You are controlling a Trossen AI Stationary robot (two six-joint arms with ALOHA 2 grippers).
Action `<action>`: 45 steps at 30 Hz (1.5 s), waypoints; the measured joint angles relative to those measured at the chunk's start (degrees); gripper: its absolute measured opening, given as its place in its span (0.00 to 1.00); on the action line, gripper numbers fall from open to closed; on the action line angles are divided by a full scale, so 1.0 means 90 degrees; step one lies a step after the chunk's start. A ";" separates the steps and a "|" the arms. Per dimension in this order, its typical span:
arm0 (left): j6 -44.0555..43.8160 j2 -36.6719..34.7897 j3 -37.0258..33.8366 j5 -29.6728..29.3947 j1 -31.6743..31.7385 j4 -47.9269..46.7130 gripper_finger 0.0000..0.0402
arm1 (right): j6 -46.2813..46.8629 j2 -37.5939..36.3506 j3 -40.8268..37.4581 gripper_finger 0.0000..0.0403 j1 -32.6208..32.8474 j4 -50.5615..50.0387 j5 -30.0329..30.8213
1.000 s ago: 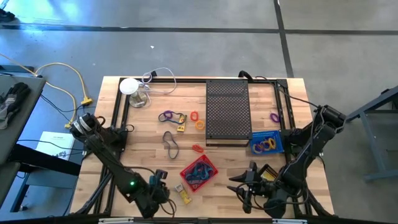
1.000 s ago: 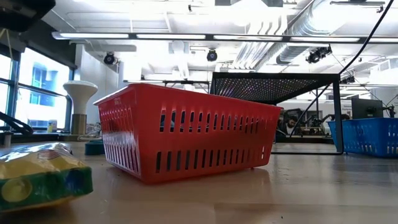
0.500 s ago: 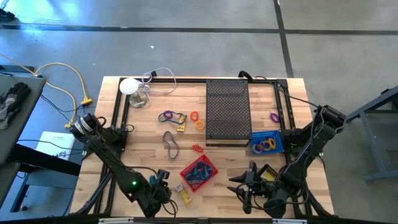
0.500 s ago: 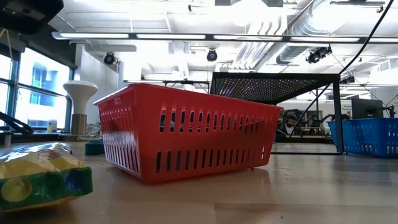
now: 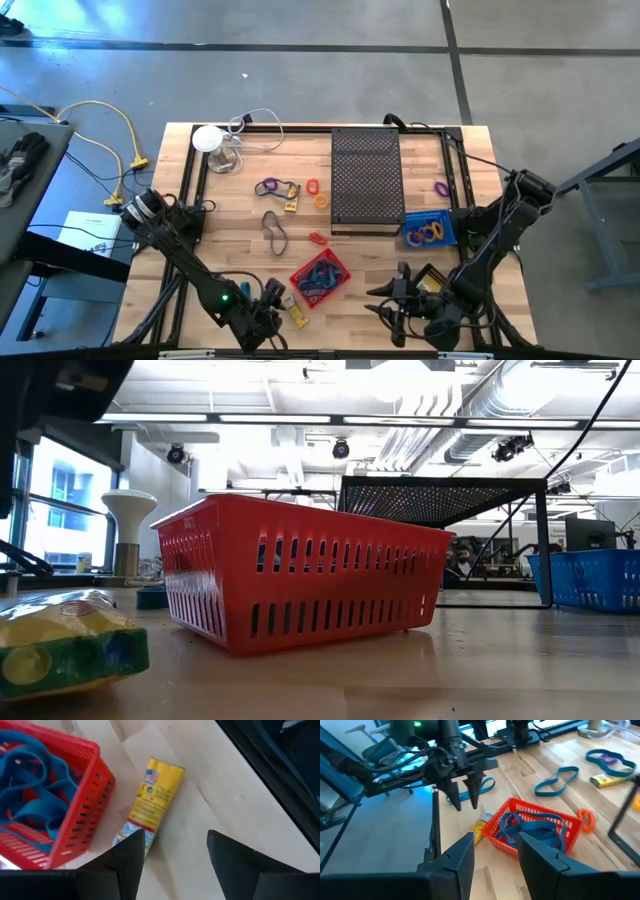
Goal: Pick & Place Office Desk Supplies
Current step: Put the small crayon box into the black basket
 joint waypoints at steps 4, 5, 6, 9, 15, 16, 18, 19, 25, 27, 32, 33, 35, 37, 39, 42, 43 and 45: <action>-0.0022 0.0037 0.0000 0.0061 -0.0005 -0.0002 0.51 | -0.0614 0.0146 -0.0002 0.34 0.0000 0.0506 -0.0061; -0.0028 0.0035 0.0000 0.0085 -0.0004 -0.0004 0.51 | -0.0739 0.0179 -0.0001 0.34 -0.0011 0.0619 -0.0103; -0.0042 0.0035 0.0000 0.0089 0.0007 -0.0038 0.51 | -0.0861 0.0221 0.0000 0.34 -0.0012 0.0689 -0.0142; -0.0050 0.0035 0.0000 0.0058 0.0022 -0.0247 0.51 | -0.1062 0.0318 -0.0002 0.34 -0.0046 0.0839 -0.0276; 0.0399 0.0035 0.0000 0.0240 0.0161 -0.0269 0.51 | -0.1065 0.0367 -0.0002 0.34 -0.0220 0.0898 -0.0377; 0.0500 0.0035 0.0000 0.0246 0.0179 -0.0271 0.51 | -0.1055 0.0367 -0.0002 0.34 -0.0264 0.0902 -0.0377; 0.0687 0.0035 0.0000 0.0248 0.0230 -0.0285 0.51 | -0.1048 0.0367 -0.0002 0.34 -0.0331 0.0919 -0.0391; 0.0757 0.0035 0.0000 0.0254 0.0267 -0.0288 0.51 | -0.1046 0.0367 -0.0002 0.34 -0.0360 0.0930 -0.0426; 0.0656 0.0035 0.0000 0.0951 0.0501 -0.0274 0.51 | -0.1042 0.0367 -0.0002 0.34 -0.0503 0.0969 -0.0942; 0.0410 0.0035 0.0000 0.1203 0.0557 -0.0287 0.51 | -0.1042 0.0367 -0.0002 0.34 -0.0512 0.0989 -0.1107; 0.0400 0.0035 0.0000 0.1270 0.0589 -0.0290 0.51 | -0.1048 0.0367 -0.0002 0.34 -0.0510 0.1009 -0.1190; 0.0466 0.0035 -0.0001 0.1220 0.0586 -0.0274 0.51 | -0.1050 0.0367 -0.0002 0.34 -0.0510 0.1010 -0.1190; 0.0568 0.0035 0.0000 0.1033 0.0591 -0.0253 0.51 | -0.1047 0.0367 -0.0002 0.34 -0.0510 0.1010 -0.1190; 0.0591 0.0035 -0.0002 0.0939 0.0617 -0.0264 0.51 | -0.1014 0.0367 -0.0002 0.34 -0.0510 0.1010 -0.1190; 0.0810 0.0035 -0.0002 0.0930 0.0625 -0.0242 0.51 | -0.0994 0.0367 -0.0002 0.34 -0.0510 0.1010 -0.1188; 0.1170 0.0138 -0.0002 0.0929 0.0711 0.0038 0.51 | -0.0994 0.0367 -0.0002 0.34 -0.0510 0.1032 -0.1183; 0.1262 0.0187 -0.0002 0.0954 0.0729 0.0088 0.51 | -0.0994 0.0367 -0.0002 0.34 -0.0510 0.1059 -0.1181; 0.1355 0.0287 -0.0002 0.1120 0.0793 0.0238 0.51 | -0.0999 0.0367 -0.0002 0.34 -0.0505 0.1100 -0.1185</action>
